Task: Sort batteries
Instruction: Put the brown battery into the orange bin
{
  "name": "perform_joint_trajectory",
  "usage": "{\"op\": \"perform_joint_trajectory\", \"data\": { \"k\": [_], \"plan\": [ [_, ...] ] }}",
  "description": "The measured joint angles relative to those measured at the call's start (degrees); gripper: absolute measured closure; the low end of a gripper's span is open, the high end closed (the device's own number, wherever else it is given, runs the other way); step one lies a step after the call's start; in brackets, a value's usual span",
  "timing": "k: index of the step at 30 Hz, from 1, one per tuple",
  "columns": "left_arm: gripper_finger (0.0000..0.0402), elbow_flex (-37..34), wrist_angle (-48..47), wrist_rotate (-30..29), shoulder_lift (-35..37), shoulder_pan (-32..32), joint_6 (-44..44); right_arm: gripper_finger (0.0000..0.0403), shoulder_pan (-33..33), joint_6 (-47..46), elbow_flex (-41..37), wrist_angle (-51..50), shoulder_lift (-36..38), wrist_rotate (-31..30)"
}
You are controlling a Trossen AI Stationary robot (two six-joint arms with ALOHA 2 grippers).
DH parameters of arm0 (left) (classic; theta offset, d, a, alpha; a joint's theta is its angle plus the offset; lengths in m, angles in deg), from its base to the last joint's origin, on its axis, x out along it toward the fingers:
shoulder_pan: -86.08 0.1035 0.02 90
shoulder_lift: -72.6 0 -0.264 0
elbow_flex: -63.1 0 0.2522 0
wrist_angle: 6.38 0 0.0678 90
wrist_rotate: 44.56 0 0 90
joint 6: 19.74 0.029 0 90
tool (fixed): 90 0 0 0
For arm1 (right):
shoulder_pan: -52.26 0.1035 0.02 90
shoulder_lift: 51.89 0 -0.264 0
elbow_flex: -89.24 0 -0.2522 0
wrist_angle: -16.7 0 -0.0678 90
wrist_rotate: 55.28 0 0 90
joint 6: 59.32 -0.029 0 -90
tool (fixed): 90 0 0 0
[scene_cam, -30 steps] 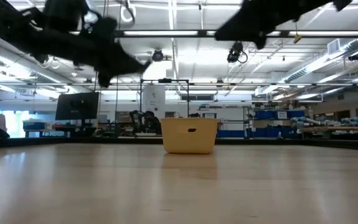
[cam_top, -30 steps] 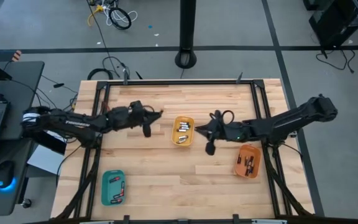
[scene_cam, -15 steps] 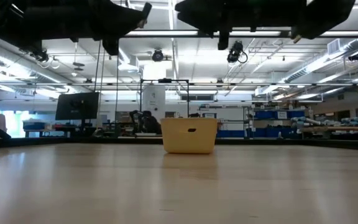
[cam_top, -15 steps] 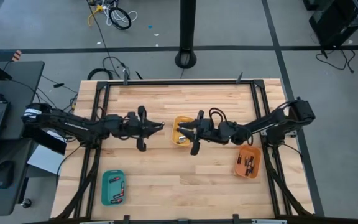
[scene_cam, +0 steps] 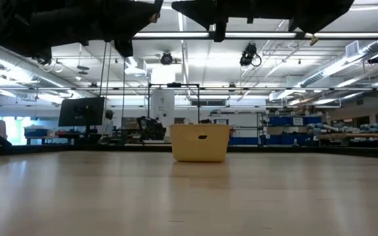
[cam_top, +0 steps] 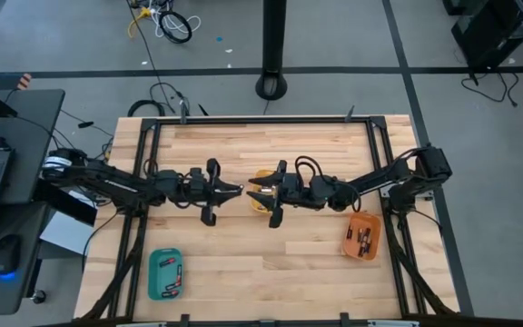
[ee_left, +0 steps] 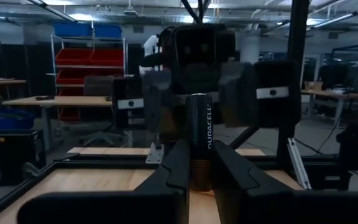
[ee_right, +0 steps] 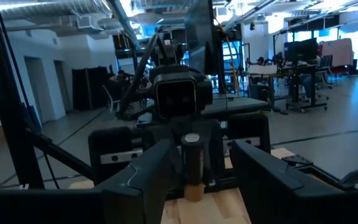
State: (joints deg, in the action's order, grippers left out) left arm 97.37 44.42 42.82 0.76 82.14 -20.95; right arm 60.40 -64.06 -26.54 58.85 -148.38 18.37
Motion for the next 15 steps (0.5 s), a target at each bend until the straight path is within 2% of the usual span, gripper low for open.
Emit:
{"op": "perform_joint_trajectory", "data": {
  "k": [15],
  "plan": [
    [0.0357,4.89,-0.01,2.89,-4.72,-0.11,1.09,0.0238,-0.39,0.0,0.0,0.09,0.0,3.0]
  ]
}}
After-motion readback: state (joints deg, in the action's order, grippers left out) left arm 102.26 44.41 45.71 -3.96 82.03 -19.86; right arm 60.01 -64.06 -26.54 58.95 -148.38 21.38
